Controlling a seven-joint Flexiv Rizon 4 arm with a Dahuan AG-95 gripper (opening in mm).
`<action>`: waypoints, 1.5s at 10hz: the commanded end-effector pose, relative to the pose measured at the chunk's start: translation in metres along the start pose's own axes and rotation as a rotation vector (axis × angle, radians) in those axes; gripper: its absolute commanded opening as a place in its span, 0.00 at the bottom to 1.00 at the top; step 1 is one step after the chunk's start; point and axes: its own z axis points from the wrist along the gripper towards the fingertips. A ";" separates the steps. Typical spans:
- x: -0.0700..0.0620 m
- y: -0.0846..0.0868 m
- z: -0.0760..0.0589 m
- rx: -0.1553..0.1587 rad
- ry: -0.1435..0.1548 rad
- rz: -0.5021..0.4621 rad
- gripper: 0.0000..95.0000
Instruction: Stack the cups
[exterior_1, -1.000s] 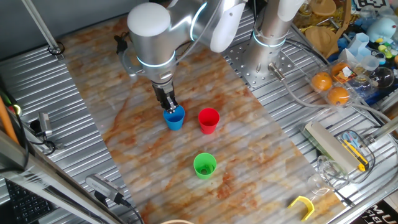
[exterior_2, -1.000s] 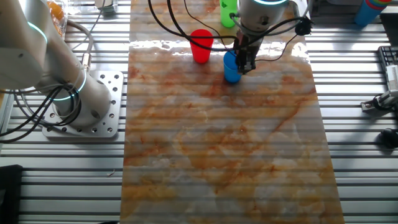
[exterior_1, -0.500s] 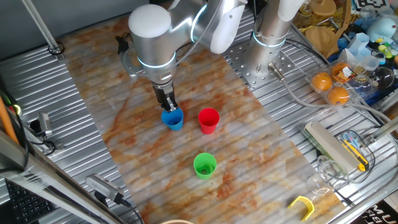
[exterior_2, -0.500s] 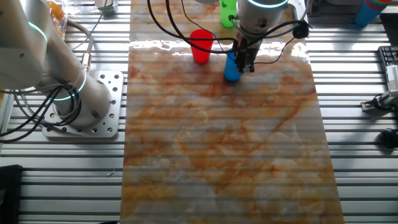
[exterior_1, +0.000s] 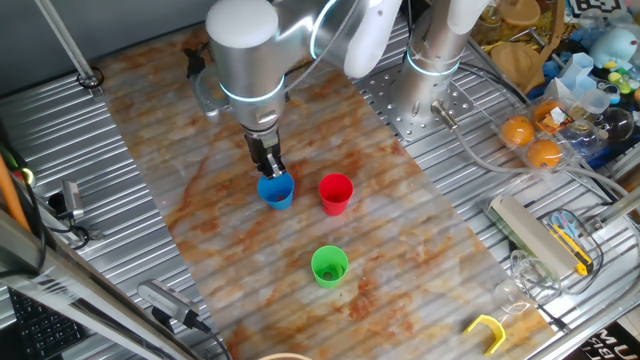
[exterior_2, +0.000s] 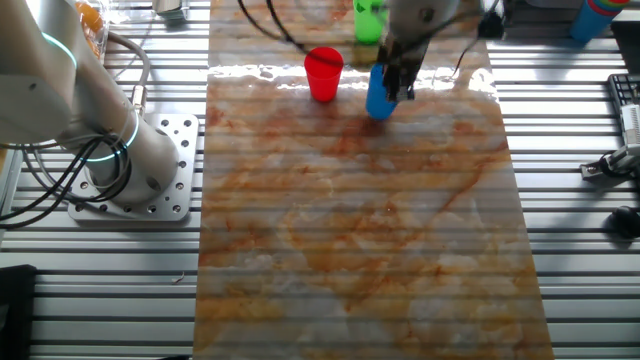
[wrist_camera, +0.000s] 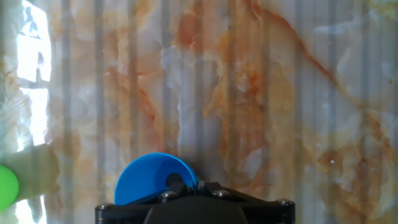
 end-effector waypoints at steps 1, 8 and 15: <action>-0.008 0.020 -0.022 -0.037 0.002 -0.006 0.00; -0.023 0.077 -0.057 -0.048 -0.016 -0.129 0.00; -0.023 0.076 -0.057 -0.030 0.024 -0.120 0.00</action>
